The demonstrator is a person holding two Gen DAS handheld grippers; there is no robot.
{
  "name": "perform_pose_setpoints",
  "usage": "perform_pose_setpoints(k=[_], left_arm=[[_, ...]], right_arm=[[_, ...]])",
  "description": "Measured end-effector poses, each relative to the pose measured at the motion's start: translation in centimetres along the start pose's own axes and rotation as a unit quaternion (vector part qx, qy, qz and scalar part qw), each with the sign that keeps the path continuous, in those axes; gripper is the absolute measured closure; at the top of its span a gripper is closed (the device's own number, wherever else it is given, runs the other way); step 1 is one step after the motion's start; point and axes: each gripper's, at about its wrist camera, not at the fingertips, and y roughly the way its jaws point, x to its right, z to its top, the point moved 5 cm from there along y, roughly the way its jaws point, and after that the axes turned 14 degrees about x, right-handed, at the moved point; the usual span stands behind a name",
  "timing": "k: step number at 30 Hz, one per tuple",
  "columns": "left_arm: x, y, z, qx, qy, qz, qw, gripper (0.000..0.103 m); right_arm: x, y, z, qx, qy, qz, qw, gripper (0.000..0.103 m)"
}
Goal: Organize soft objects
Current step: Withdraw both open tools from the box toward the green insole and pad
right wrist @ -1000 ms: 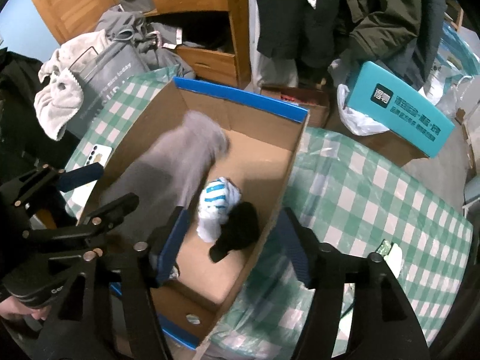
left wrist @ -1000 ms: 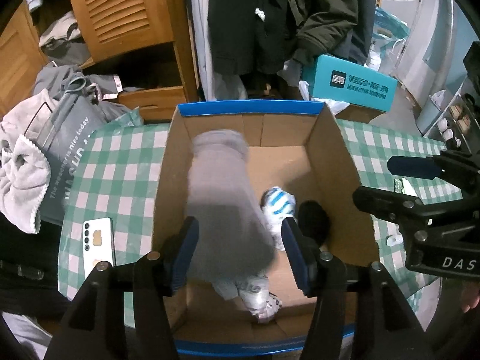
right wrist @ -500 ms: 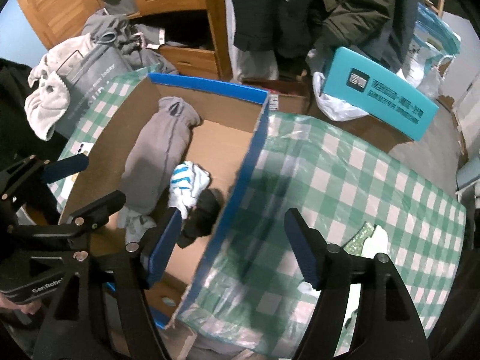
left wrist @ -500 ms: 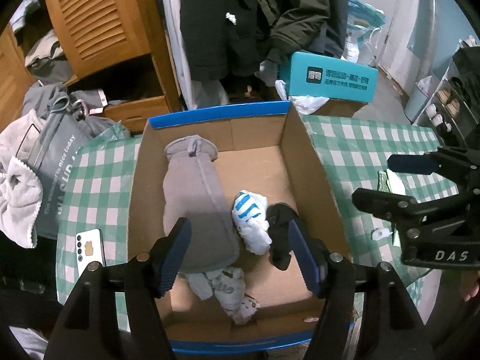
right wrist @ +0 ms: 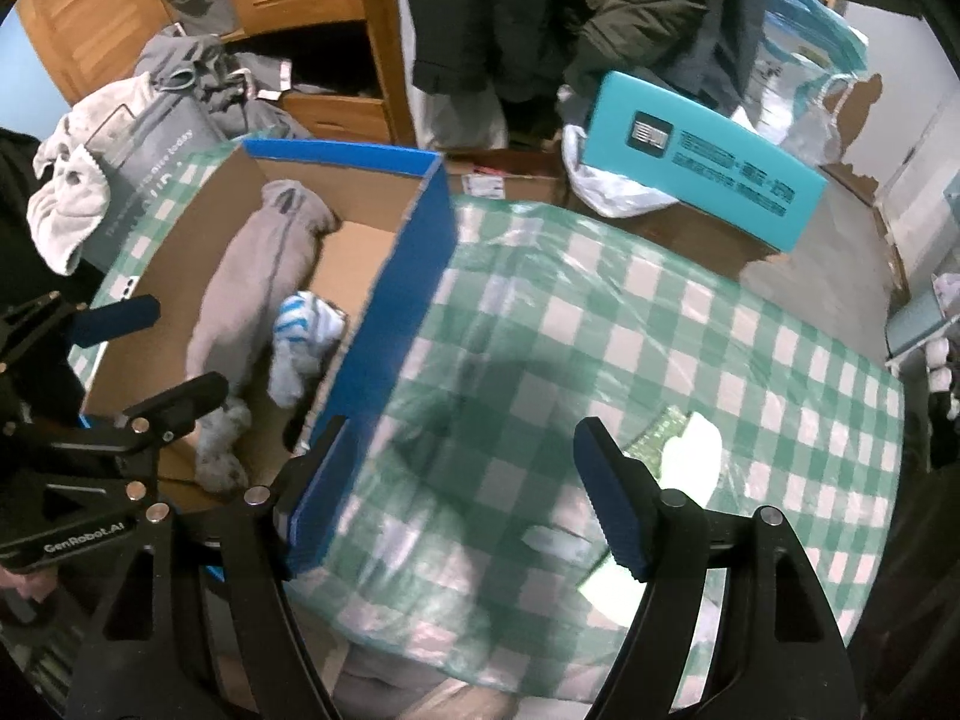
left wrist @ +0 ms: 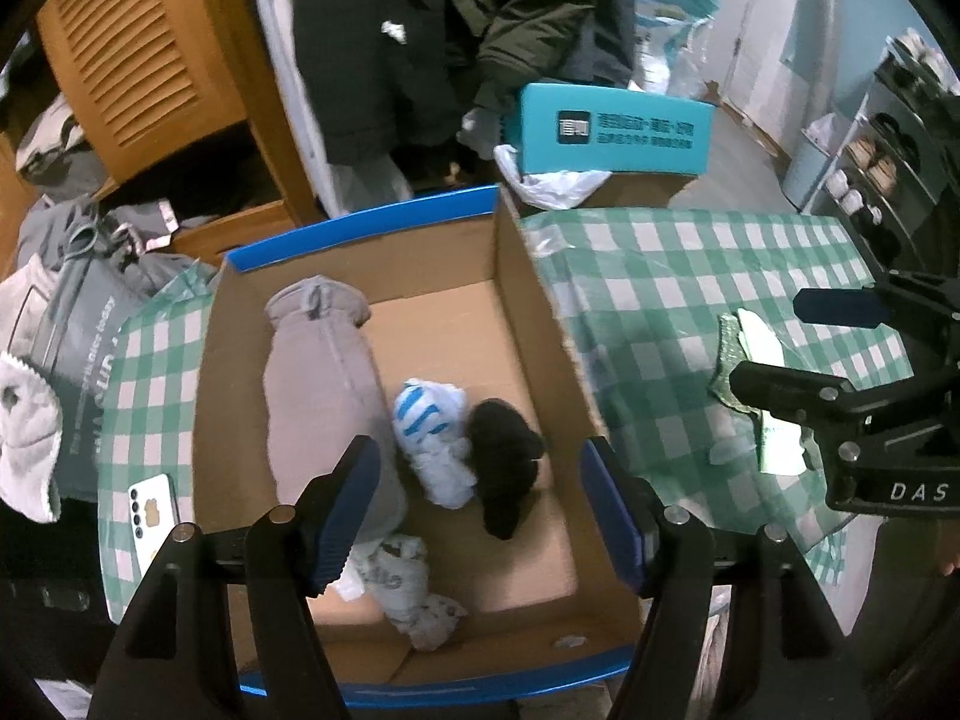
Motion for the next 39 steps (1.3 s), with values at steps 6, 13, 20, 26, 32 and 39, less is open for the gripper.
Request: perform_pose_setpoints(k=[6,13,20,26,32,39], left_arm=[[2.6,0.3,0.2,-0.004,0.024,-0.011,0.9996,0.031],[5.7,0.7,0.6,-0.007,0.05,-0.023,0.9985,0.03],[8.5,1.2,0.8,-0.014,0.072,-0.035,0.9967,0.03],[10.8,1.9,0.8,-0.023,0.085,-0.047,0.995,0.029],[12.7,2.9,0.5,-0.041,0.089,-0.067,0.9929,0.029],[14.8,4.7,-0.5,-0.07,0.09,-0.087,0.9897,0.029]], right_arm=[[2.9,-0.8,-1.1,0.002,0.018,-0.013,1.0,0.028],[6.2,-1.4,-2.5,0.001,0.042,-0.028,0.999,0.028],[9.1,-2.1,-3.9,0.001,0.062,-0.04,0.997,0.028],[11.8,-2.1,-5.7,-0.01,0.081,-0.053,0.995,0.027],[13.7,-1.9,-7.3,-0.021,0.098,-0.059,0.993,0.027],[15.6,-1.6,-9.2,-0.034,0.119,-0.065,0.99,0.027]])
